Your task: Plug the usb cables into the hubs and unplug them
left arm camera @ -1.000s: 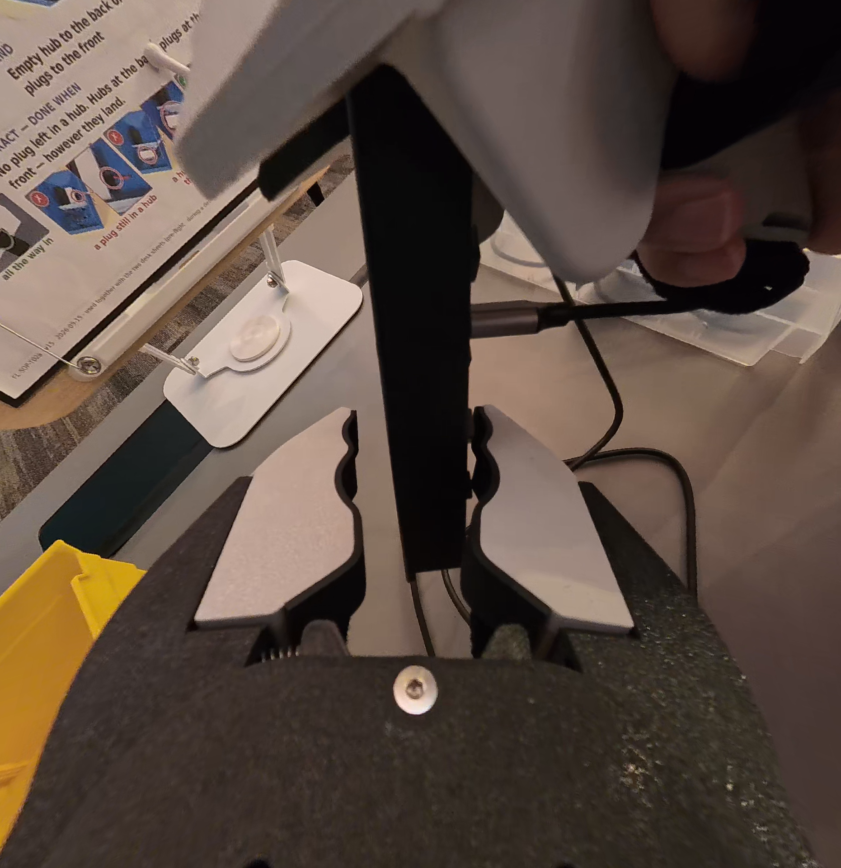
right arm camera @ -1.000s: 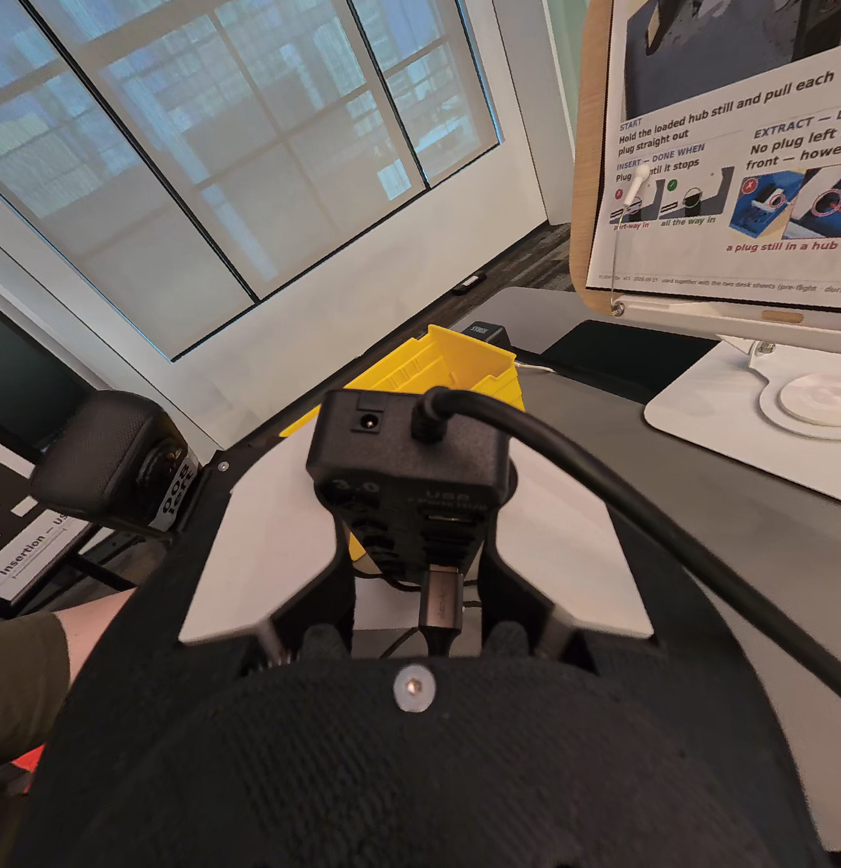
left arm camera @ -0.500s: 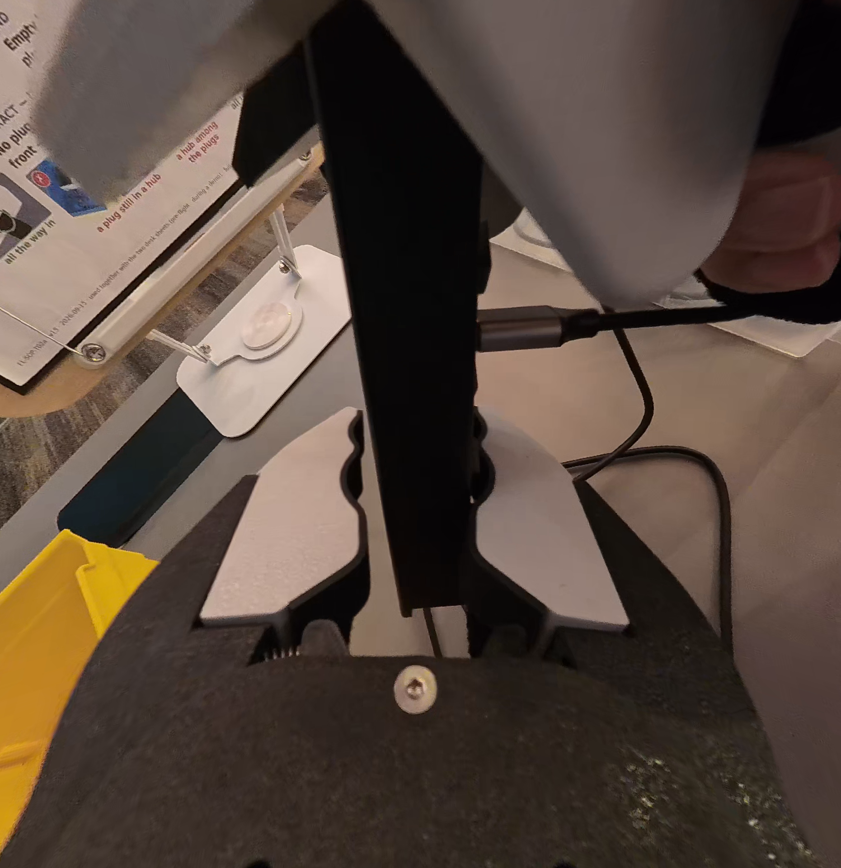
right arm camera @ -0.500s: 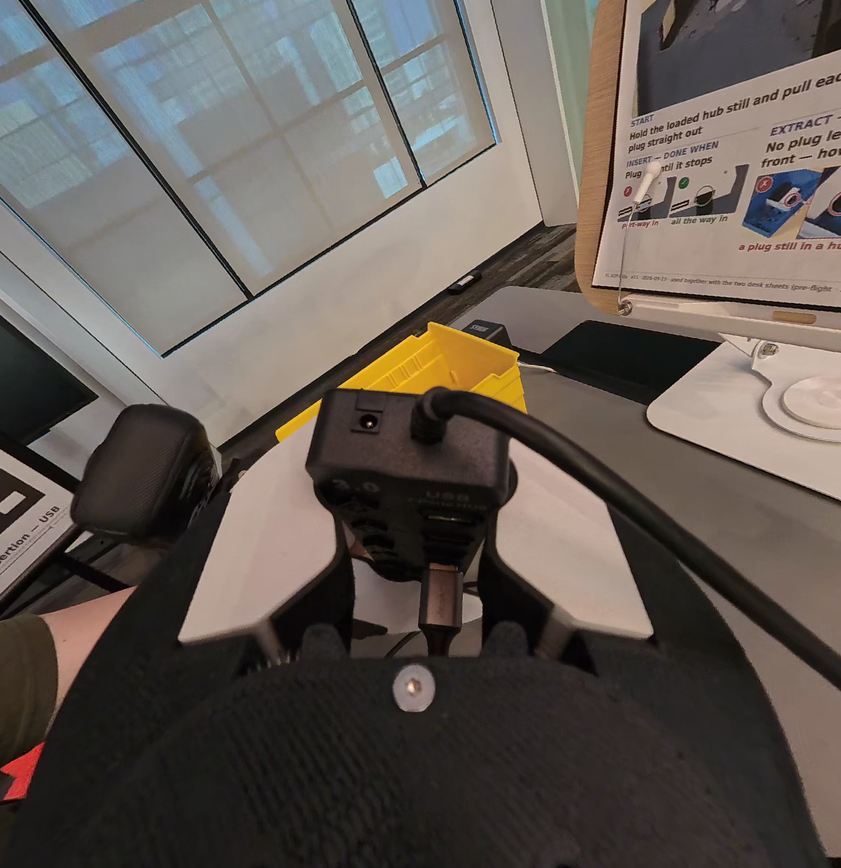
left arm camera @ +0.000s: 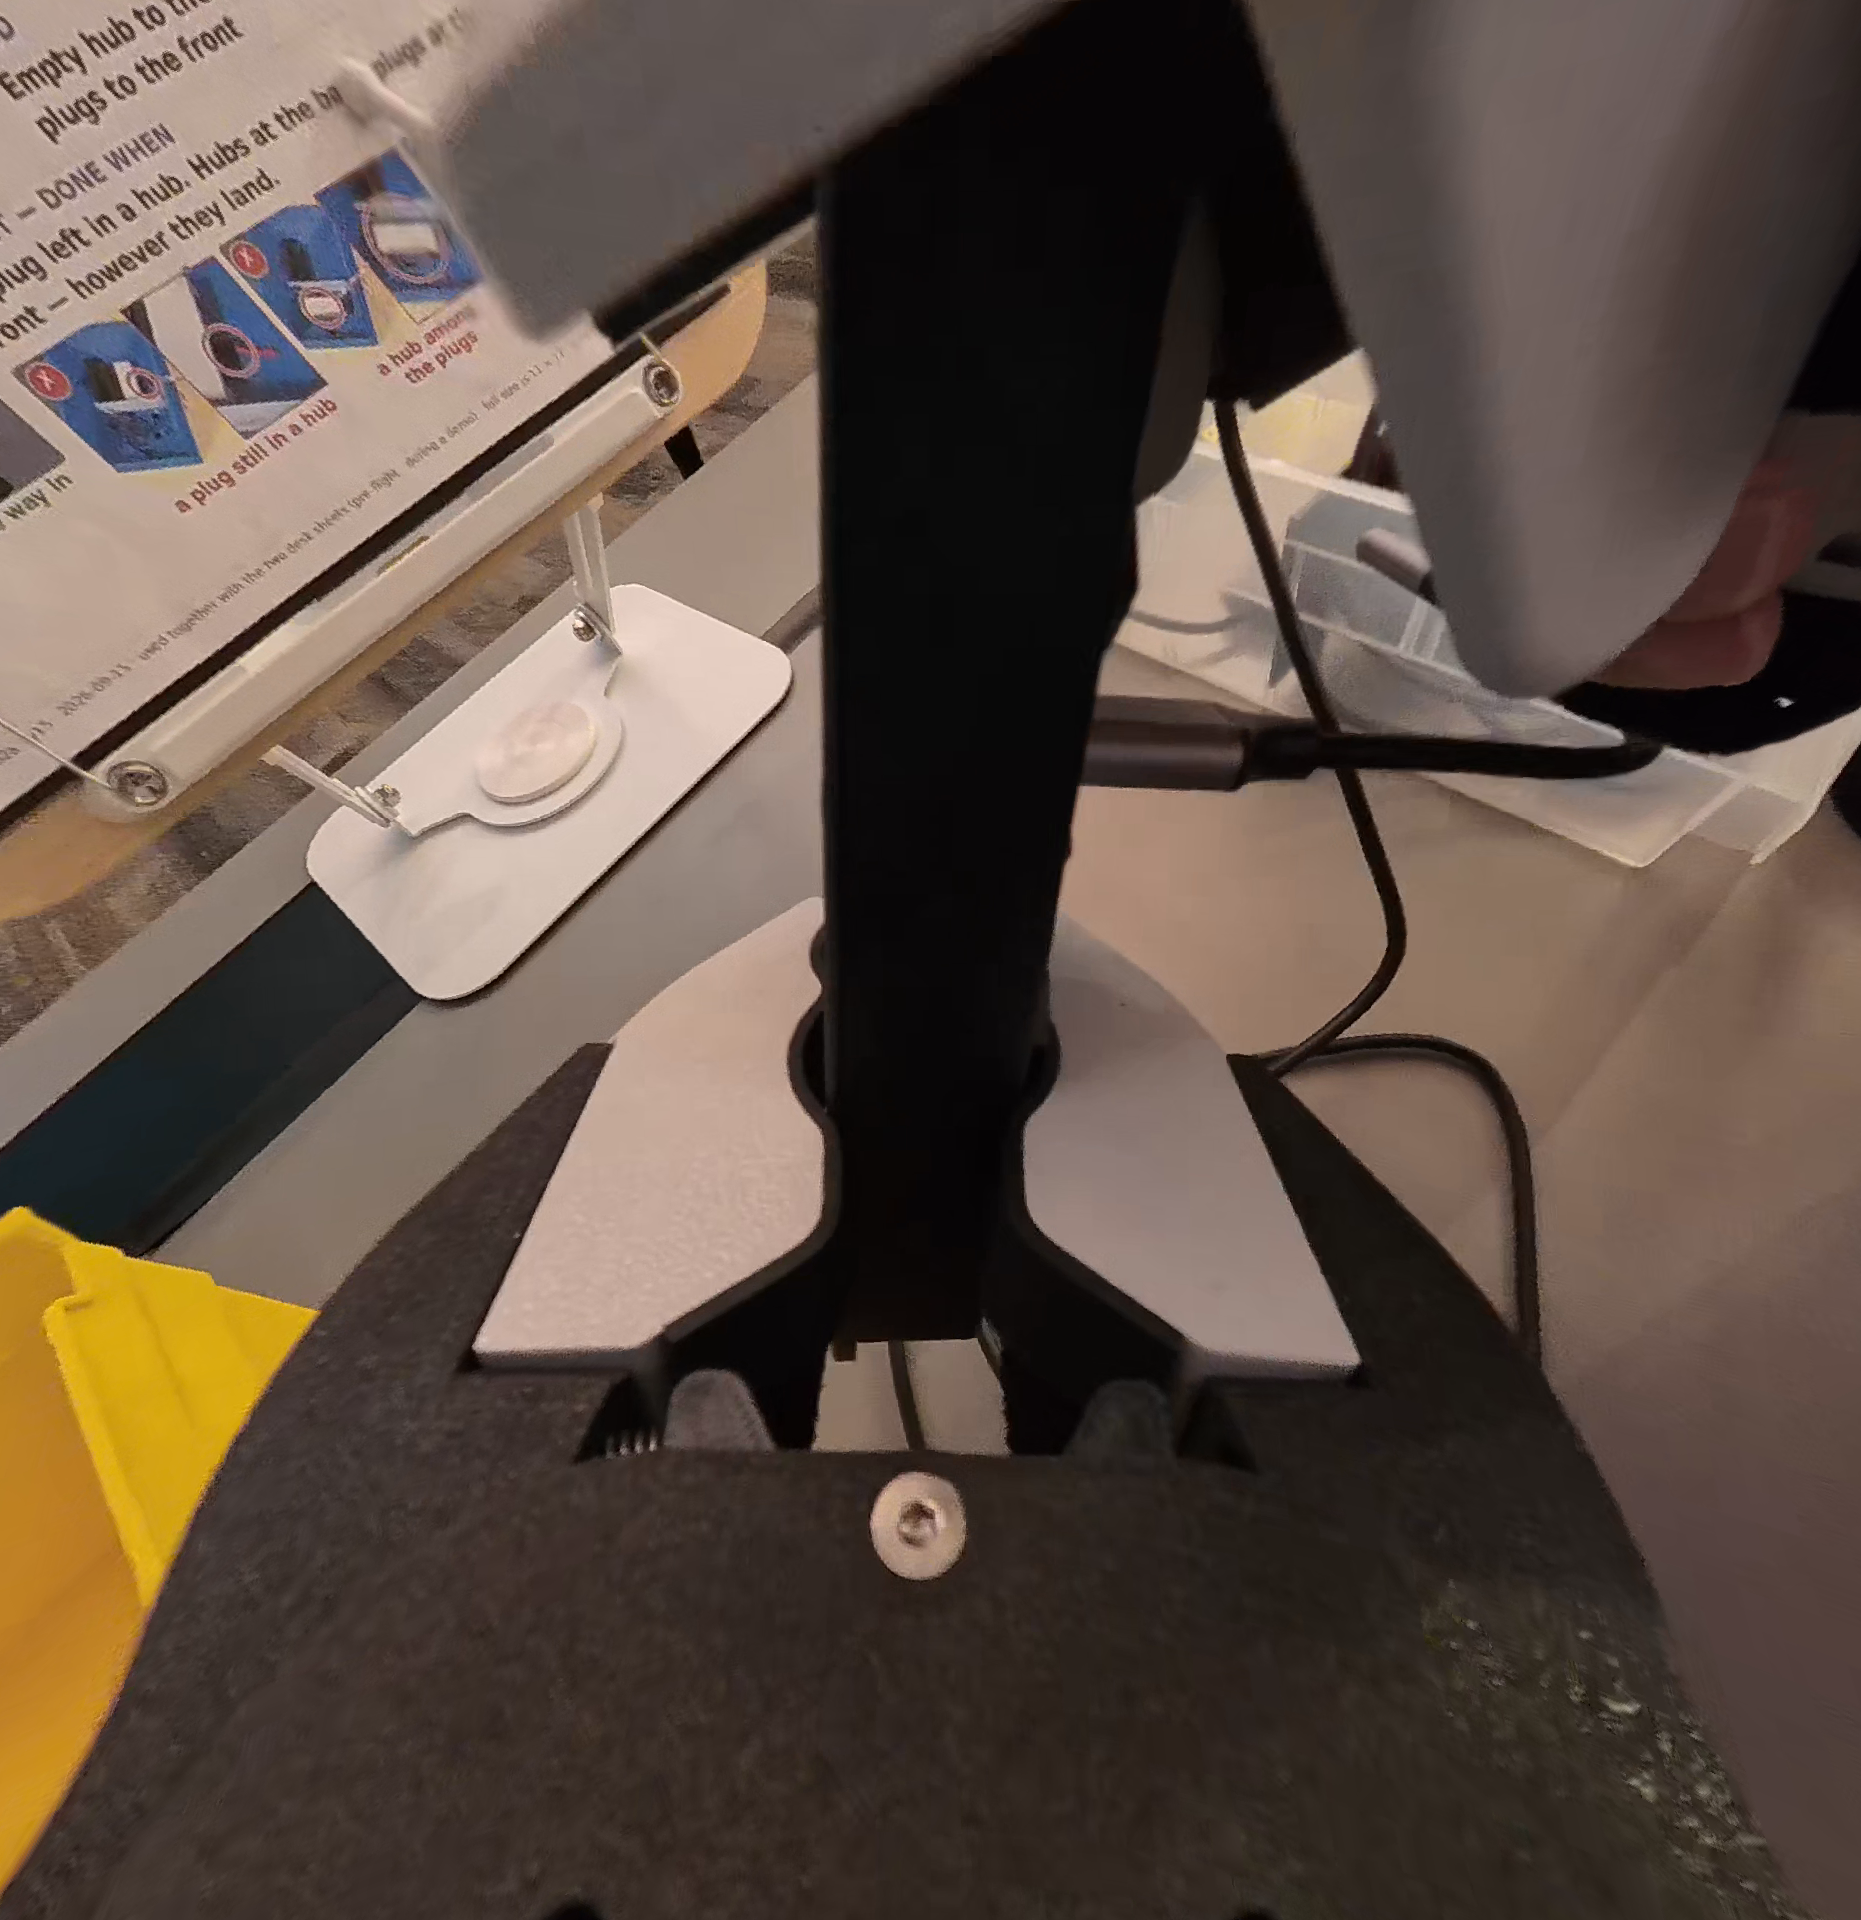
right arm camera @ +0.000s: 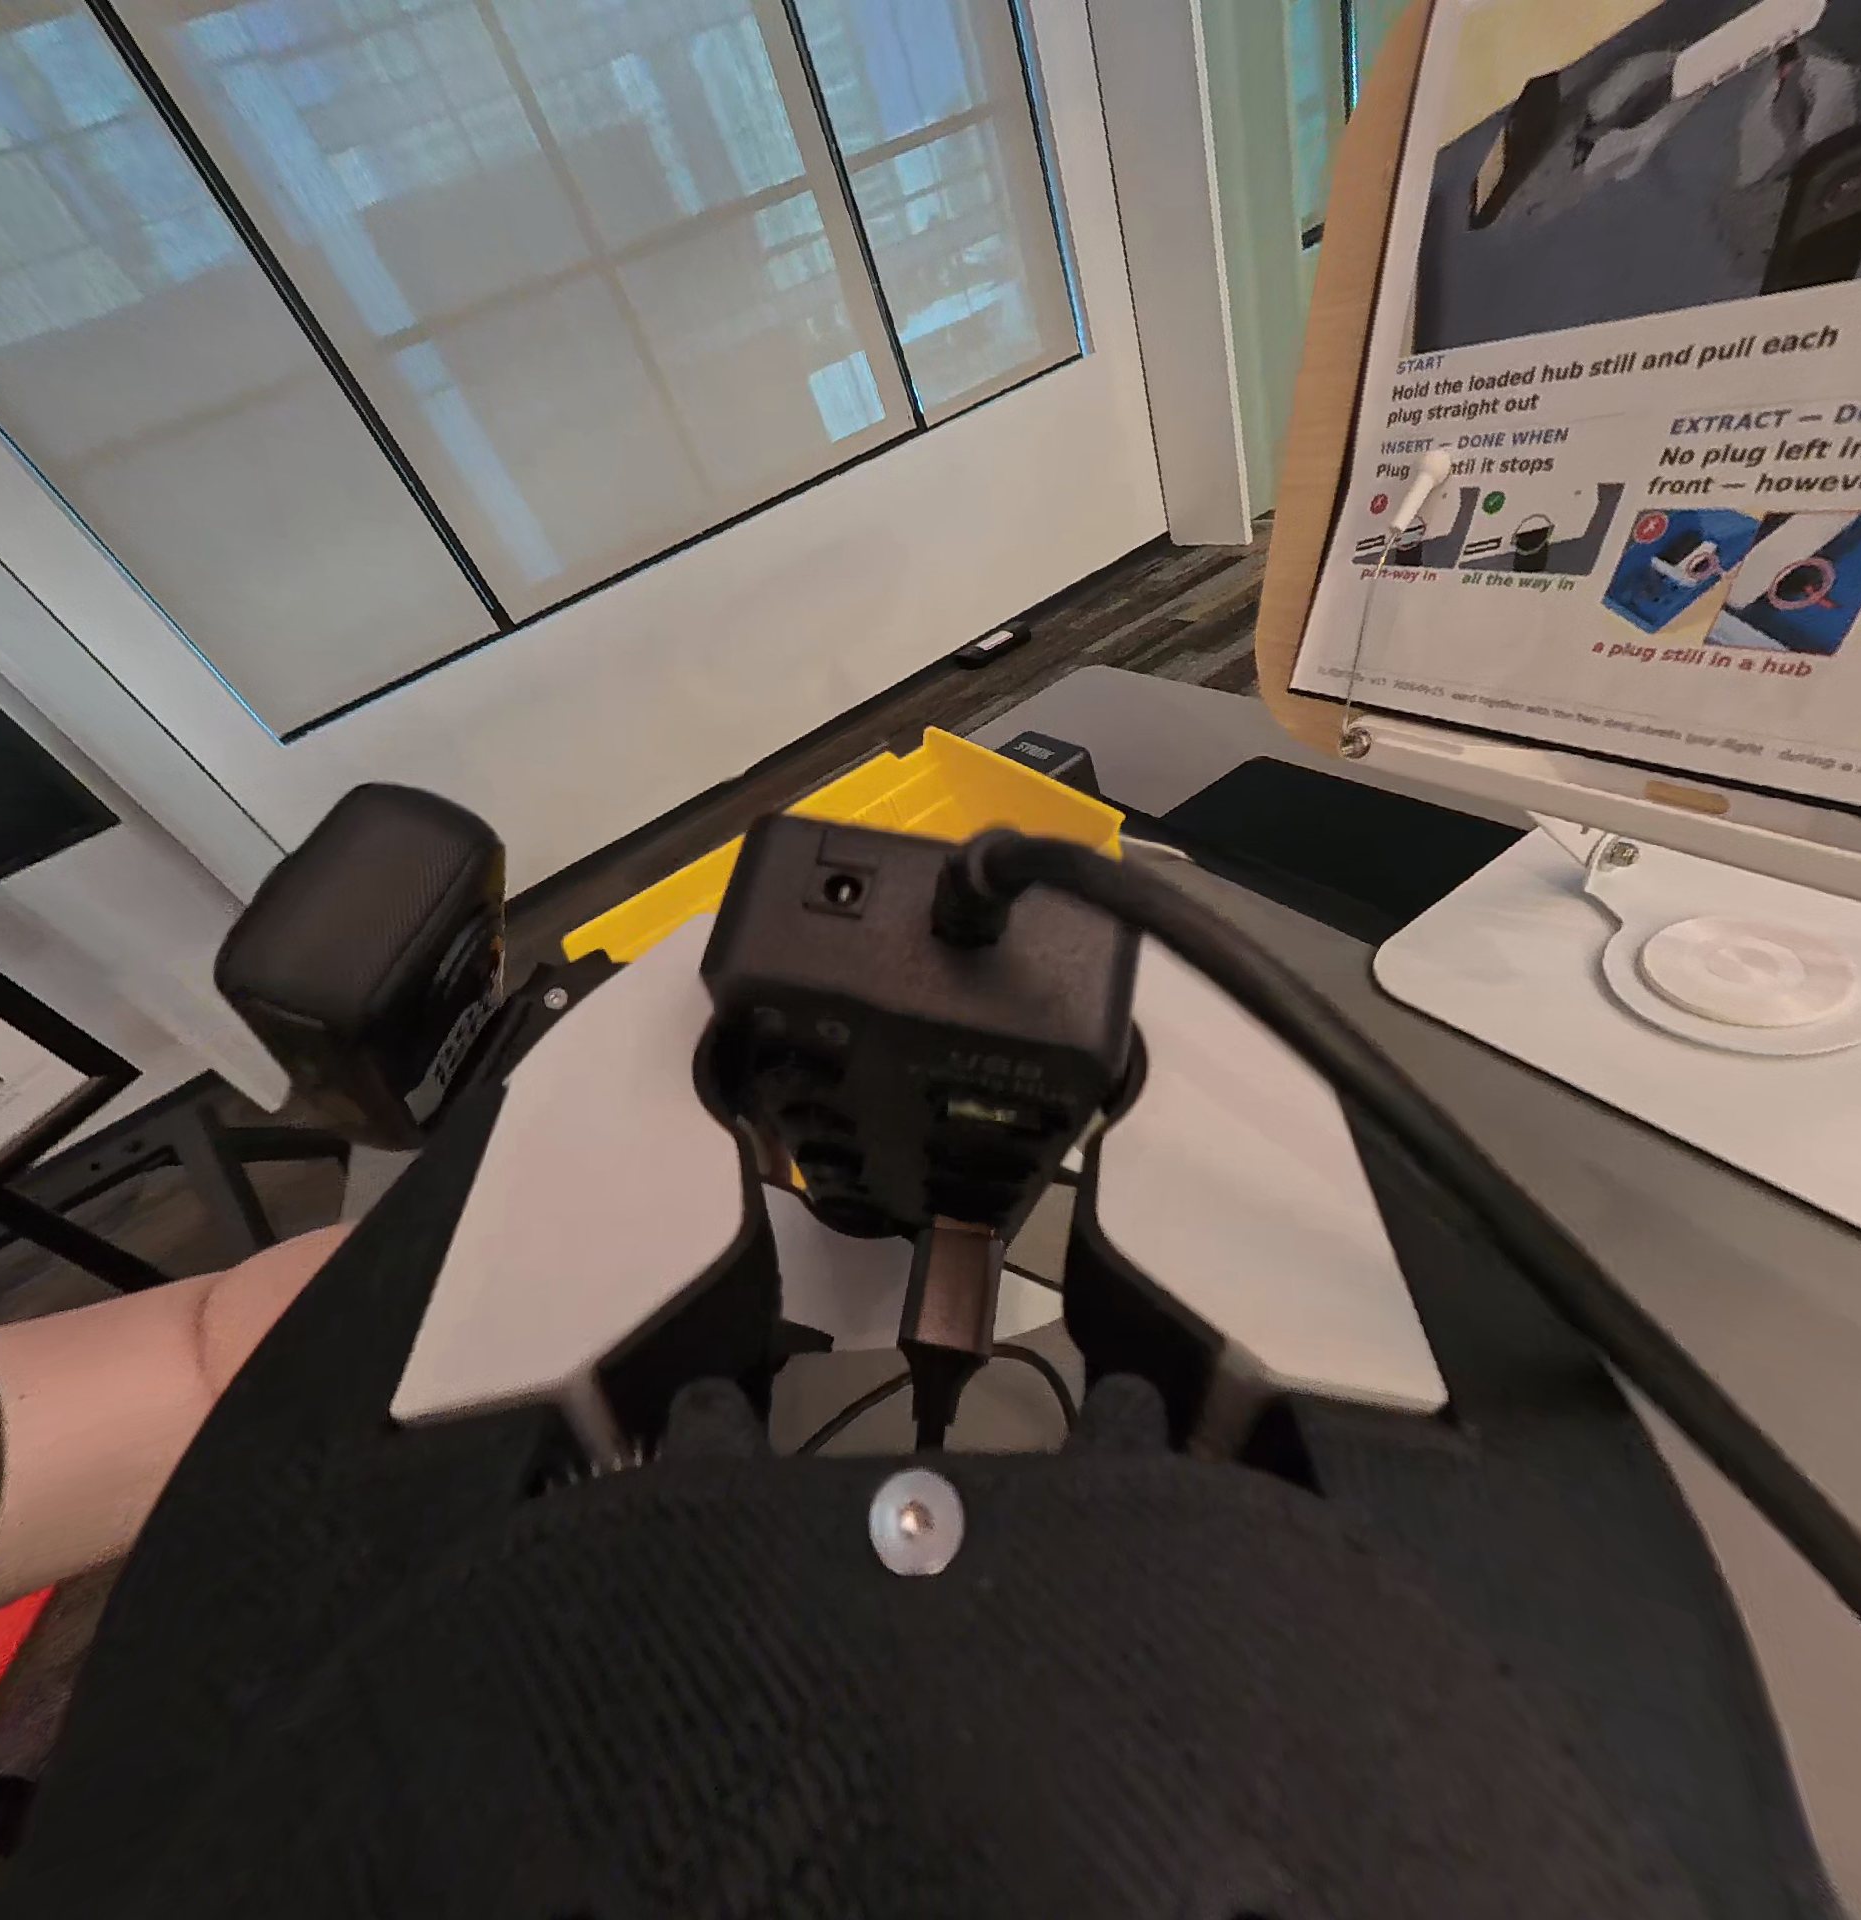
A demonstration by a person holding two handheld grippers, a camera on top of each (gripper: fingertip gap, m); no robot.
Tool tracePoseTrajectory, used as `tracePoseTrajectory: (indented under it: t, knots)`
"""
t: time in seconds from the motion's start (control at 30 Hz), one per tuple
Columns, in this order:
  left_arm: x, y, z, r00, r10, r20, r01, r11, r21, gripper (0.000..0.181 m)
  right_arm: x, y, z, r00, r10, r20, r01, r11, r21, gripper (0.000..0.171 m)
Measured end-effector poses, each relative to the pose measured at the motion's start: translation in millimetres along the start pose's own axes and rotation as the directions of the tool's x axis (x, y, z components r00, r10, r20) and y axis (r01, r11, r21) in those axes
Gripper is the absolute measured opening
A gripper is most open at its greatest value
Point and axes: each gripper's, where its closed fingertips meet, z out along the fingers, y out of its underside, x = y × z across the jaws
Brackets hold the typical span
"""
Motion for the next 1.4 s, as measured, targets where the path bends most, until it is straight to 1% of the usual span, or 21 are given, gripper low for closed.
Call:
tracePoseTrajectory:
  t: [0.17, 0.23, 0.27, 0.4, 0.43, 0.5, 0.53, 0.67, 0.7, 0.8, 0.9, 0.93, 1.03, 1.07, 1.13, 1.17, 1.2, 1.23, 1.27, 1.3, 1.4]
  knots:
    - [-5, 0, -2, 0.999, -0.047, -0.016, 0.048, 0.999, 0.007, 0.026, 3, 0, -1, 0.998, -0.051, -0.043, 0.051, 0.999, -0.007, 0.065]
    - [-5, 0, -2, 0.999, -0.034, -0.002, 0.034, 0.999, 0.004, 0.026, 4, 2, 0, 0.999, -0.035, -0.041, 0.035, 0.999, -0.012, 0.065]
    - [-5, 1, -2, 1.000, -0.030, 0.004, 0.030, 1.000, -0.004, 0.026, 2, 3, 0, 1.000, -0.019, -0.016, 0.019, 1.000, -0.017, 0.057]
    - [-4, 3, -2, 1.000, -0.008, 0.009, 0.008, 1.000, -0.027, 0.027, 3, 5, 0, 1.000, 0.023, 0.007, -0.023, 0.999, -0.030, 0.056]
    - [-5, 2, -2, 1.000, -0.002, 0.022, 0.002, 1.000, -0.025, 0.030, 4, 4, 0, 0.999, 0.035, 0.012, -0.035, 0.999, -0.024, 0.056]
    - [-10, 2, -2, 0.998, 0.005, 0.057, -0.003, 1.000, -0.025, 0.044, 4, 2, -1, 0.999, 0.049, 0.019, -0.048, 0.999, -0.012, 0.056]
    - [-11, 2, -2, 0.998, 0.000, 0.058, 0.001, 1.000, -0.022, 0.044, 4, 1, -2, 0.999, 0.049, 0.019, -0.049, 0.999, -0.004, 0.056]
    - [-9, 6, 1, 0.999, -0.029, 0.025, 0.030, 0.999, -0.035, 0.032, 3, 0, 0, 1.000, 0.011, -0.006, -0.011, 1.000, 0.005, 0.056]
    - [-10, 7, 2, 0.999, -0.037, 0.019, 0.038, 0.999, -0.038, 0.032, 3, 1, 1, 1.000, -0.005, -0.014, 0.005, 1.000, 0.004, 0.057]
    - [-14, 0, 0, 0.999, -0.049, 0.018, 0.049, 0.998, 0.034, 0.031, 0, -2, 0, 0.998, -0.059, -0.025, 0.059, 0.998, -0.011, 0.059]
    - [-17, -18, -13, 0.990, -0.136, -0.033, 0.140, 0.981, 0.135, 0.030, -12, -15, -17, 0.985, -0.161, -0.064, 0.157, 0.986, -0.064, 0.073]
    - [-22, -22, -18, 0.988, -0.153, -0.030, 0.155, 0.976, 0.153, 0.030, -23, -26, -28, 0.974, -0.214, -0.071, 0.212, 0.977, -0.033, 0.071]
    - [-37, -30, -32, 0.979, -0.202, -0.017, 0.201, 0.956, 0.215, 0.027, -54, -69, -63, 0.923, -0.355, -0.144, 0.377, 0.912, 0.165, 0.054]
    - [-39, -29, -34, 0.975, -0.219, -0.028, 0.220, 0.953, 0.207, 0.027, -58, -75, -71, 0.903, -0.388, -0.184, 0.420, 0.887, 0.191, 0.052]
    - [-39, -28, -34, 0.973, -0.225, -0.045, 0.230, 0.952, 0.203, 0.027, -56, -75, -74, 0.879, -0.419, -0.227, 0.457, 0.876, 0.152, 0.051]
    - [-37, -28, -33, 0.972, -0.228, -0.057, 0.235, 0.952, 0.197, 0.027, -53, -66, -68, 0.891, -0.410, -0.197, 0.434, 0.895, 0.100, 0.044]
    - [-35, -27, -32, 0.971, -0.227, -0.070, 0.236, 0.954, 0.186, 0.027, -47, -52, -60, 0.917, -0.373, -0.144, 0.381, 0.924, 0.031, 0.043]
    - [-34, -28, -33, 0.973, -0.219, -0.069, 0.228, 0.956, 0.186, 0.027, -38, -39, -52, 0.946, -0.308, -0.103, 0.305, 0.952, -0.037, 0.045]
    - [-36, -29, -34, 0.977, -0.209, -0.053, 0.215, 0.957, 0.195, 0.027, -28, -28, -45, 0.970, -0.231, -0.078, 0.225, 0.971, -0.081, 0.053]
    - [-37, -30, -36, 0.980, -0.197, -0.037, 0.201, 0.958, 0.203, 0.027, -18, -23, -38, 0.984, -0.162, -0.069, 0.155, 0.984, -0.092, 0.061]
    - [-38, -35, -42, 0.986, -0.167, -0.004, 0.164, 0.962, 0.219, 0.027, 13, -15, -24, 0.996, -0.018, -0.085, 0.014, 0.999, -0.043, 0.075]
